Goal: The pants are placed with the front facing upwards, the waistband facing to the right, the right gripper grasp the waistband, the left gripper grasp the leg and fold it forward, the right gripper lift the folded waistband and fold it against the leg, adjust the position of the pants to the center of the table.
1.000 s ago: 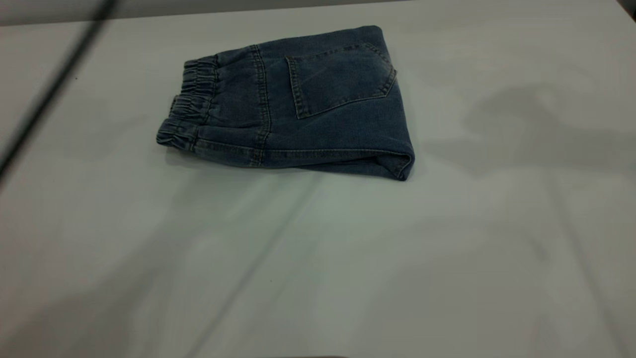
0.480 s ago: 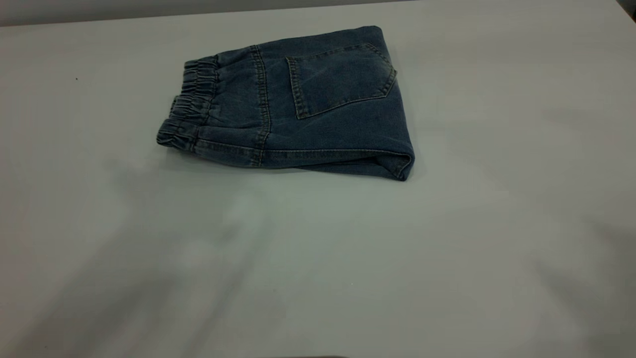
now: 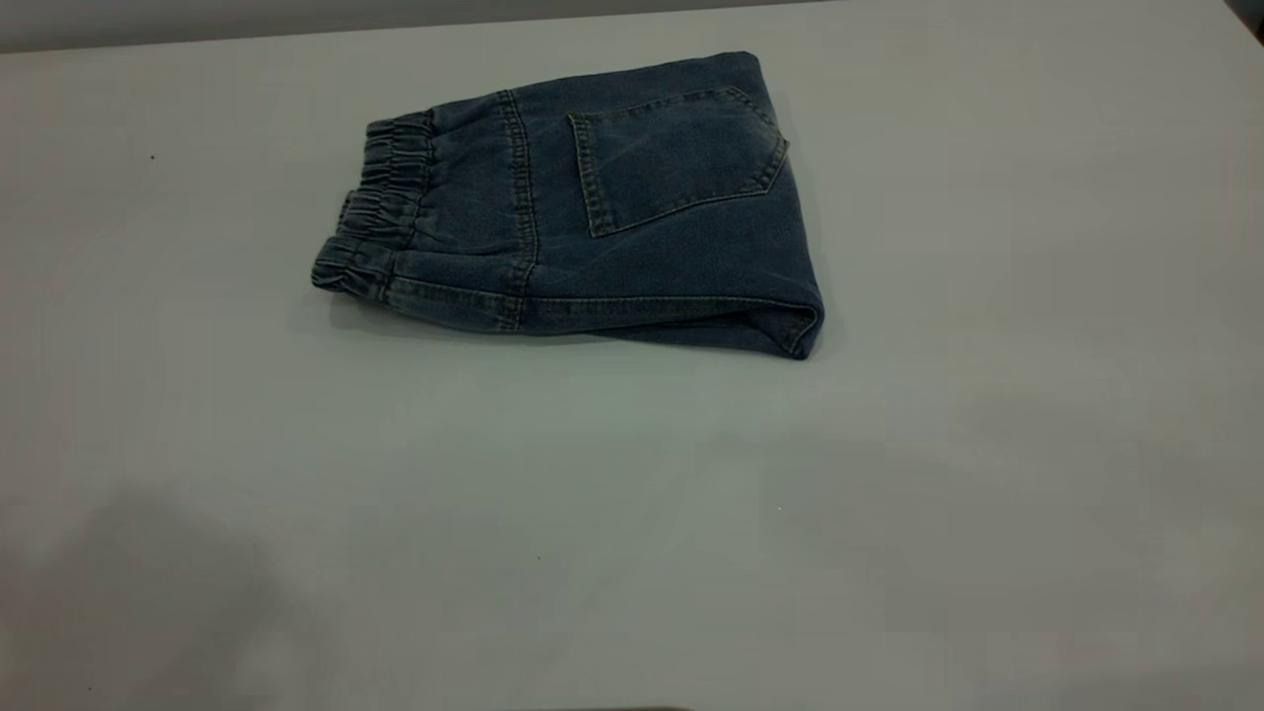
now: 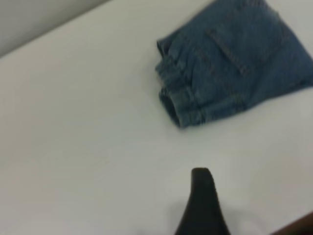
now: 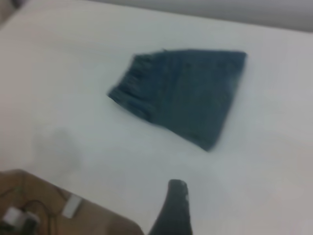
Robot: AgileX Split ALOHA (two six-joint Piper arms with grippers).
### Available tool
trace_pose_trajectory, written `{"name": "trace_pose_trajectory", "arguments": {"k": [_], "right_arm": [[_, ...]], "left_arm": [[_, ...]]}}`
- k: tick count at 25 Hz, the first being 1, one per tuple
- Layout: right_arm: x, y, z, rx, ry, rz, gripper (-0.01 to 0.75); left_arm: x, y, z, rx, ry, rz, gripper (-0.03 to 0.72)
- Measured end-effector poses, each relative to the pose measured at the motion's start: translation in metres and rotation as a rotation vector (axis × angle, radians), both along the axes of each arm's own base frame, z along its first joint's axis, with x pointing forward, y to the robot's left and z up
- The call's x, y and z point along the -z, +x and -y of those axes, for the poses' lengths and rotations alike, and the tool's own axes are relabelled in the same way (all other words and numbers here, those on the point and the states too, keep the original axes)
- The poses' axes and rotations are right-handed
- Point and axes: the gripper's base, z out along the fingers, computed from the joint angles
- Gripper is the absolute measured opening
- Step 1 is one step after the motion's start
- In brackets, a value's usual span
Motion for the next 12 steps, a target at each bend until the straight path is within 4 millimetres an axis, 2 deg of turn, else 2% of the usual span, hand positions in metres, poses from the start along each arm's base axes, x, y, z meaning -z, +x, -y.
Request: {"name": "trace_pose_trajectory", "arguments": {"k": [8,12], "right_arm": [[0.064,-0.031,0.009,0.057,-0.054,-0.023,0.593],[0.097,-0.036,0.014,0.091,-0.109,-0.046,0.593]], "left_arm": [[0.064,-0.060,-0.036,-0.002,0.027,-0.049,0.501],[0.101,-0.078,-0.047,-0.005,0.054,-0.085,0.501]]}}
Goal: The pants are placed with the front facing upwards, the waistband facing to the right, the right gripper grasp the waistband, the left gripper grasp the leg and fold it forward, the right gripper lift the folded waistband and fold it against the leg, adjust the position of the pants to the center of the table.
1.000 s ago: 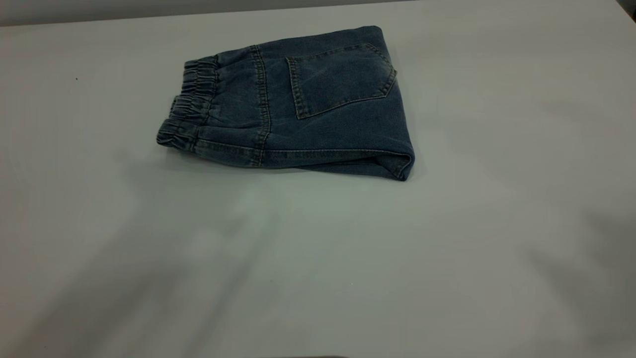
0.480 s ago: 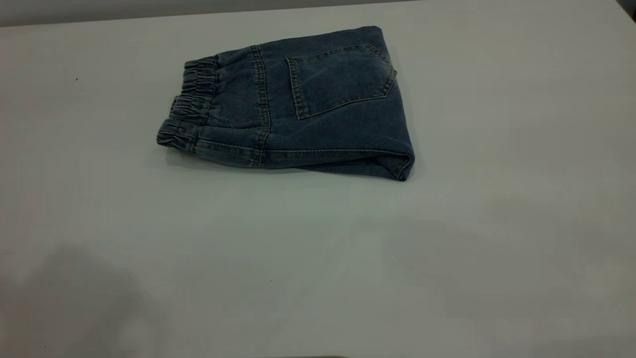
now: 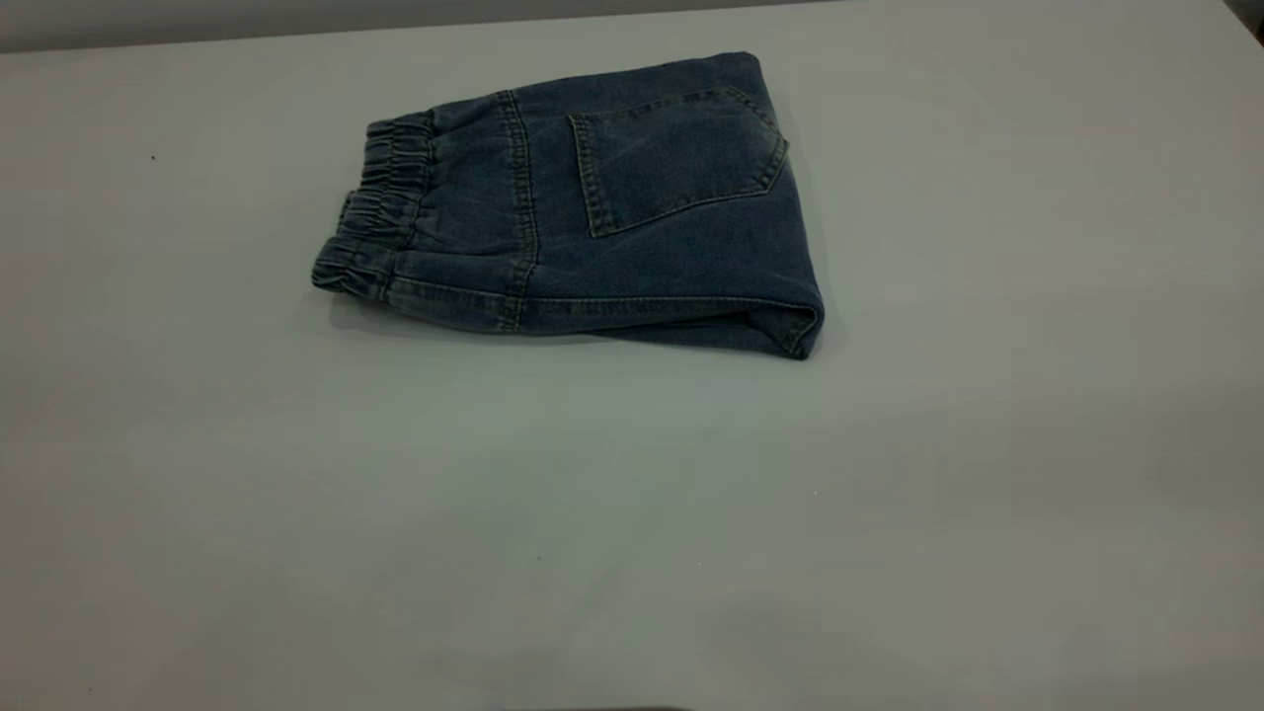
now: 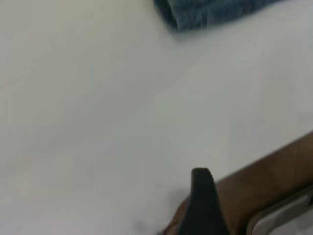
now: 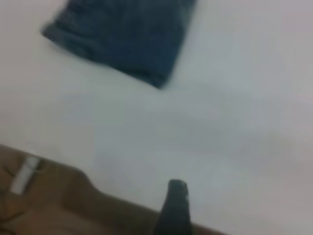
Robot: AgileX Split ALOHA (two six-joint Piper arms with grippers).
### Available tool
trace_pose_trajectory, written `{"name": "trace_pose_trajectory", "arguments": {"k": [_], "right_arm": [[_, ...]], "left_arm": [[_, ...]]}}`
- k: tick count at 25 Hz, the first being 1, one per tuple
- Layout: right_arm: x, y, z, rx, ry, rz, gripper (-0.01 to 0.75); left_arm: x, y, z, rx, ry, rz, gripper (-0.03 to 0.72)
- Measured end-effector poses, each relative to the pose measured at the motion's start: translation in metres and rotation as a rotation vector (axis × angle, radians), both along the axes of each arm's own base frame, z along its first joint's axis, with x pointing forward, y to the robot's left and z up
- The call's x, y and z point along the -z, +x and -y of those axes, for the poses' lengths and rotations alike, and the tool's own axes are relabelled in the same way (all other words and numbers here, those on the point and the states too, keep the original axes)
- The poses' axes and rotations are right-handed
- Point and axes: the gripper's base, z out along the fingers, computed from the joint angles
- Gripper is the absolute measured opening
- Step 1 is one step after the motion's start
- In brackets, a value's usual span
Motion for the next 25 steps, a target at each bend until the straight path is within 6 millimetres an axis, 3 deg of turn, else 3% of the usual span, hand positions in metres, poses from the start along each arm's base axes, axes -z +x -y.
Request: {"name": "trace_pose_trajectory", "arguments": {"k": [7,12,25], "right_arm": [[0.043,0.011,0.009,0.068,-0.100,-0.067,0.592],[0.048,0.016,0.011,0.089,-0.105,-0.047,0.592],[0.052,0.020,0.011,0.142,-0.050,-0.049,0.592]], "left_arm": [[0.050,-0.016,-0.011,-0.004,0.054,-0.059,0.501],[0.071,-0.018,-0.012,-0.034,0.059,-0.114,0.501],[0.084,-0.016,-0.008,-0.077,-0.011,-0.138,0.501]]}}
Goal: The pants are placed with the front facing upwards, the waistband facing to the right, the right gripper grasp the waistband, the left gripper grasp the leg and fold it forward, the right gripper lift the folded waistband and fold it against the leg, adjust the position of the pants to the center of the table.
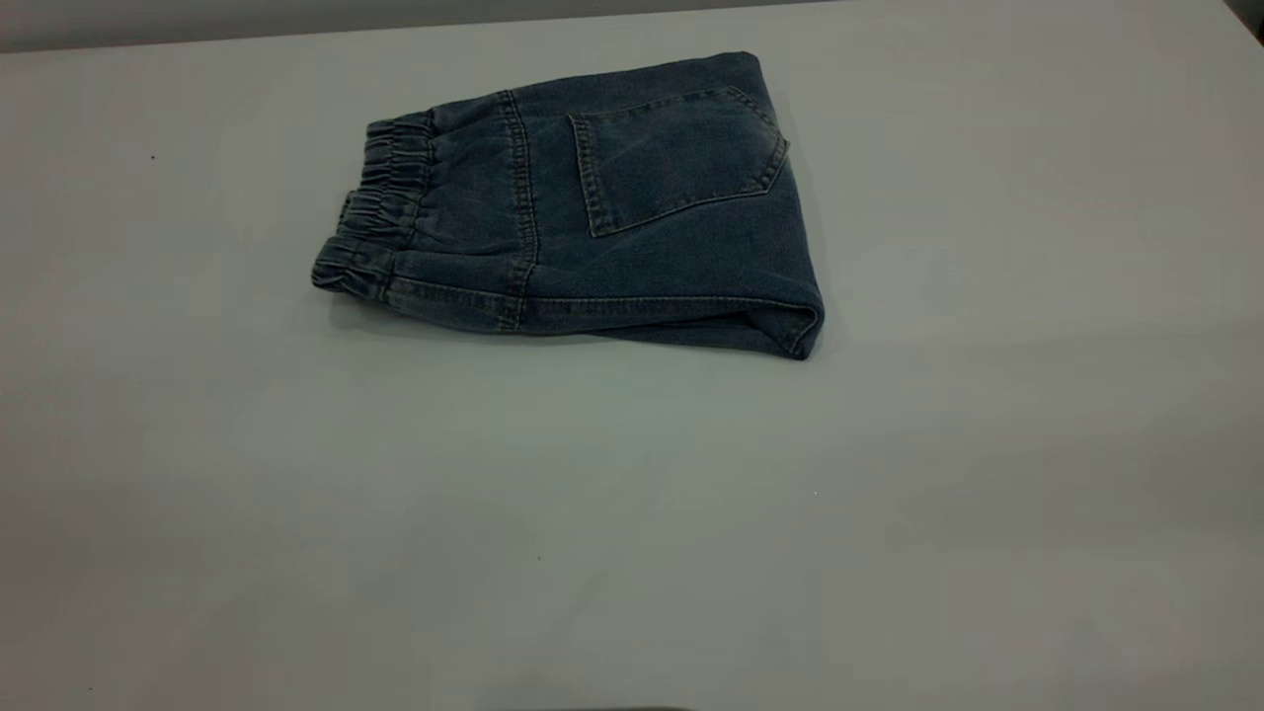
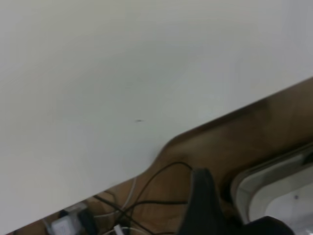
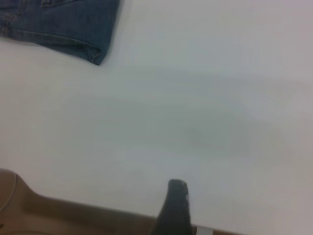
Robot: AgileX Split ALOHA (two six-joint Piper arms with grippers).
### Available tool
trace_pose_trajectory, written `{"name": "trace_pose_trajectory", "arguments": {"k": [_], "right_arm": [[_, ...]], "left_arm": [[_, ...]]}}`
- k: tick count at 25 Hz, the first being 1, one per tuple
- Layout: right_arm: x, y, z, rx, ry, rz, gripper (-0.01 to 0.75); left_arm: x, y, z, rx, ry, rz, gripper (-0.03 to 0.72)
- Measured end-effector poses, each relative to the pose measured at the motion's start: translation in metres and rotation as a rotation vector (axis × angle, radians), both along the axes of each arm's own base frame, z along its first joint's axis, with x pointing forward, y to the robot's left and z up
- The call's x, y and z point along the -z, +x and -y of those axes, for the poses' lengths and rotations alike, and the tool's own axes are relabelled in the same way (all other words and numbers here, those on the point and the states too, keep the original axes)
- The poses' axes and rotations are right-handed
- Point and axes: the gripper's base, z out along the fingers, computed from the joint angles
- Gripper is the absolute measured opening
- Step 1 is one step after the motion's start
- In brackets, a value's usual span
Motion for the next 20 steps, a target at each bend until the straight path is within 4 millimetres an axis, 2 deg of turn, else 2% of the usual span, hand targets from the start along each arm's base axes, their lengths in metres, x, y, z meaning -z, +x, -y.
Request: {"name": "trace_pose_trajectory", "arguments": {"k": [9,20], "right_arm": [[0.0000,0.0000,0.0000,0.000,0.000,0.000,0.592],[0.0000,0.0000,0.0000,0.000,0.000,0.000,0.592]], "left_arm": [[0.0013,-0.0049,0.0089,0.129,-0.036,-0.033,0.501],[0.0013,-0.0056,0.0100,0.149,-0.038,-0.035,0.501]]}}
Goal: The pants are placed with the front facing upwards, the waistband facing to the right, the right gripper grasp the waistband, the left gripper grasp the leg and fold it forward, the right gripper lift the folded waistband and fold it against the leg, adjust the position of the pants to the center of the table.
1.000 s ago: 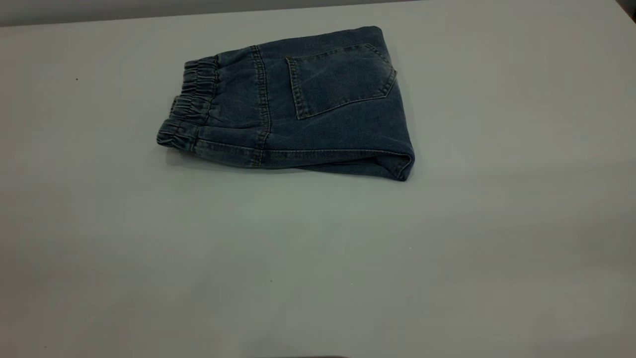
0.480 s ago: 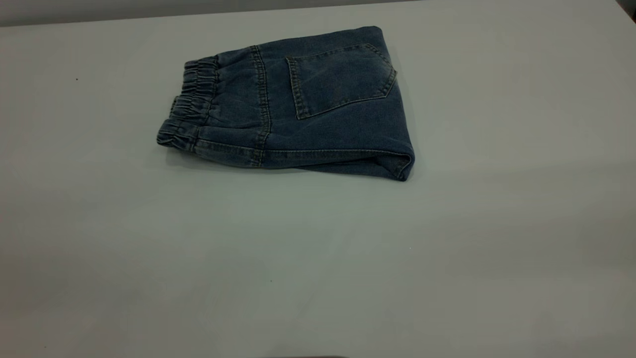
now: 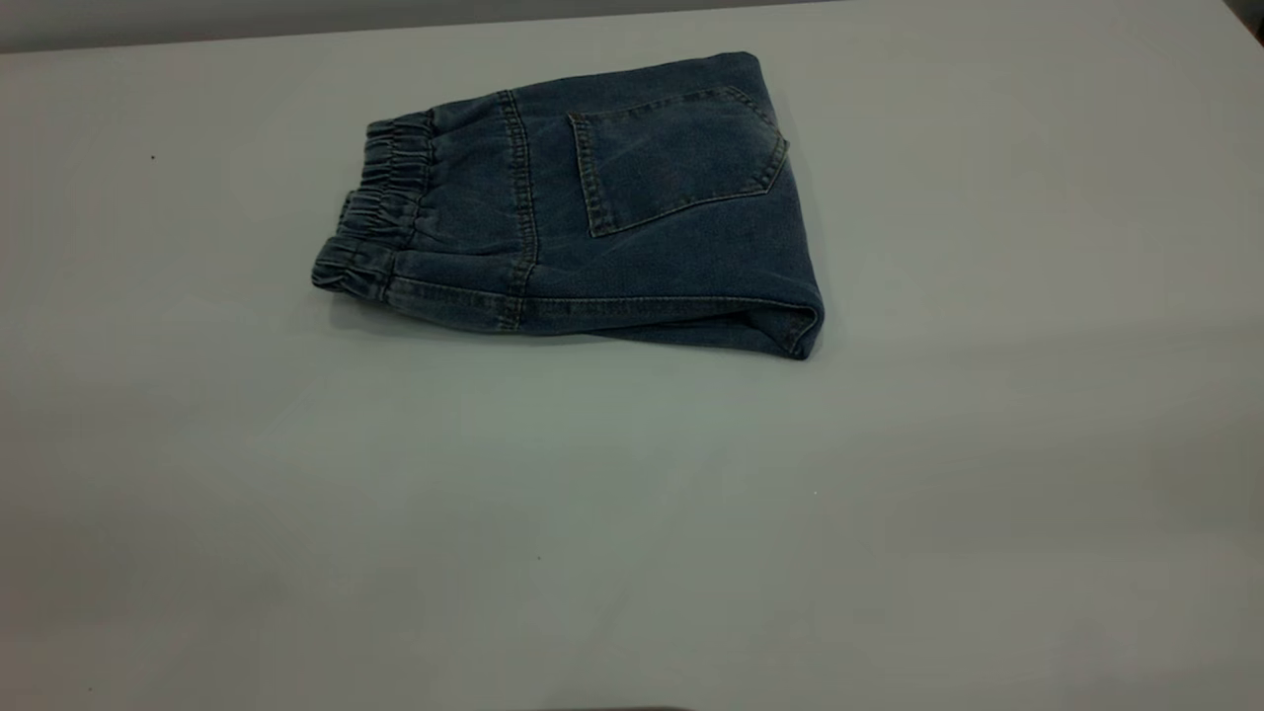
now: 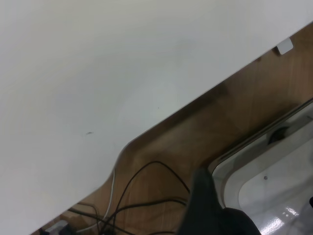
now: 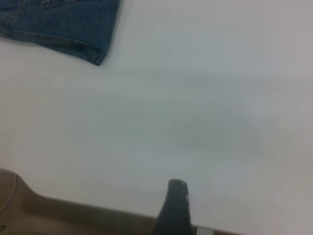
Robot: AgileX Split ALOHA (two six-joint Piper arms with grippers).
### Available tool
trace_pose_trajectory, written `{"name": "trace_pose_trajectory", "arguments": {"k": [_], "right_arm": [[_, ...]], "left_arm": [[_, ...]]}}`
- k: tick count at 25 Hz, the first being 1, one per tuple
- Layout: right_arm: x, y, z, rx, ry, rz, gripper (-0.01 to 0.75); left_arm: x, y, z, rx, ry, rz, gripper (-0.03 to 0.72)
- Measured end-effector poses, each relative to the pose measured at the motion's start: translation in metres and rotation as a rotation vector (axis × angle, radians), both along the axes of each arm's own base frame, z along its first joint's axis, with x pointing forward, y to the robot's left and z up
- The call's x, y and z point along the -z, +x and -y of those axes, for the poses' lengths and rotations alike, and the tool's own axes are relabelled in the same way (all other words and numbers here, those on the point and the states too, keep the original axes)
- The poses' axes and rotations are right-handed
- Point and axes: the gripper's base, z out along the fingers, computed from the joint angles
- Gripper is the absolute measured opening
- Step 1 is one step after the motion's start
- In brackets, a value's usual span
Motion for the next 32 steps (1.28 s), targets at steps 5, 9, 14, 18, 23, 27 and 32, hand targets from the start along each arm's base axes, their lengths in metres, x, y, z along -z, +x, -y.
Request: {"name": "trace_pose_trajectory", "arguments": {"k": [5,9,14,18,23,27,32], "right_arm": [[0.000,0.000,0.000,0.000,0.000,0.000,0.592],[0.000,0.000,0.000,0.003,0.001,0.002,0.592],[-0.001,-0.006,0.000,0.032,0.007,0.049,0.592],[-0.001,-0.010,0.001,0.089,0.007,0.079,0.592],[-0.001,-0.010,0.001,0.108,0.008,0.082,0.592],[-0.001,-0.013,0.001,0.108,0.009,0.105,0.592],[-0.001,-0.023,0.000,0.110,0.011,0.168,0.592]], "left_arm": [[0.000,-0.001,0.000,0.000,-0.003,0.005,0.501],[-0.004,-0.007,-0.007,-0.054,-0.037,0.061,0.501],[-0.009,-0.025,-0.024,-0.294,-0.086,0.206,0.501],[-0.011,-0.041,-0.029,-0.418,-0.105,0.313,0.501],[-0.011,-0.054,-0.030,-0.434,-0.129,0.395,0.501],[-0.010,-0.060,-0.031,-0.433,-0.138,0.424,0.501],[-0.010,-0.060,-0.031,-0.432,-0.138,0.423,0.501]]}}
